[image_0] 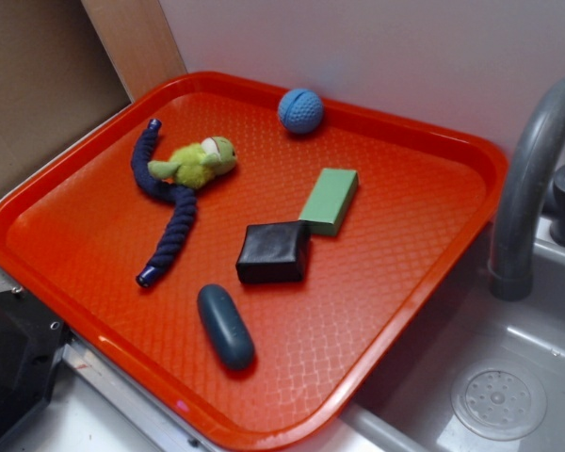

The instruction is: Grab the blue ball.

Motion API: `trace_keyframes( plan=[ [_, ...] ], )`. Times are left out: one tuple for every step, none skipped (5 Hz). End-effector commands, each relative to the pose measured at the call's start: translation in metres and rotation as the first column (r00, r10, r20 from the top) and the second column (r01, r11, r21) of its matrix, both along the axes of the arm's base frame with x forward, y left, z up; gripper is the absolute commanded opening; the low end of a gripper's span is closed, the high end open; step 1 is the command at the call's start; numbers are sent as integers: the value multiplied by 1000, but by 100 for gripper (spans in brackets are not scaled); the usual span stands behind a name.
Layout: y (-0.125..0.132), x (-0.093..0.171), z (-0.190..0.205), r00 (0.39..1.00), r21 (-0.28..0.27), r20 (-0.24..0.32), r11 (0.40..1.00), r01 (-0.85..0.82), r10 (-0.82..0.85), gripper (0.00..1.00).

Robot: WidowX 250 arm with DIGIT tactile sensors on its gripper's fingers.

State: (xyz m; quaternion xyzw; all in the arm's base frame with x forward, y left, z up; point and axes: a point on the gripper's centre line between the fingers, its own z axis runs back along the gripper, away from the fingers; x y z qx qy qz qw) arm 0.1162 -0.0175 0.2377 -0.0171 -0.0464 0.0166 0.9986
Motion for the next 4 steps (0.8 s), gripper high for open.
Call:
trace_keyframes(
  plan=[
    [0,0,0,1000,0,0,1000,0,0,100],
    [-2,50,-50,997,70,72,997,35,-40,100],
    [11,105,-83,980,66,193,997,38,-50,100],
    [22,156,-105,969,7,228,996,93,-92,100]
  ],
)
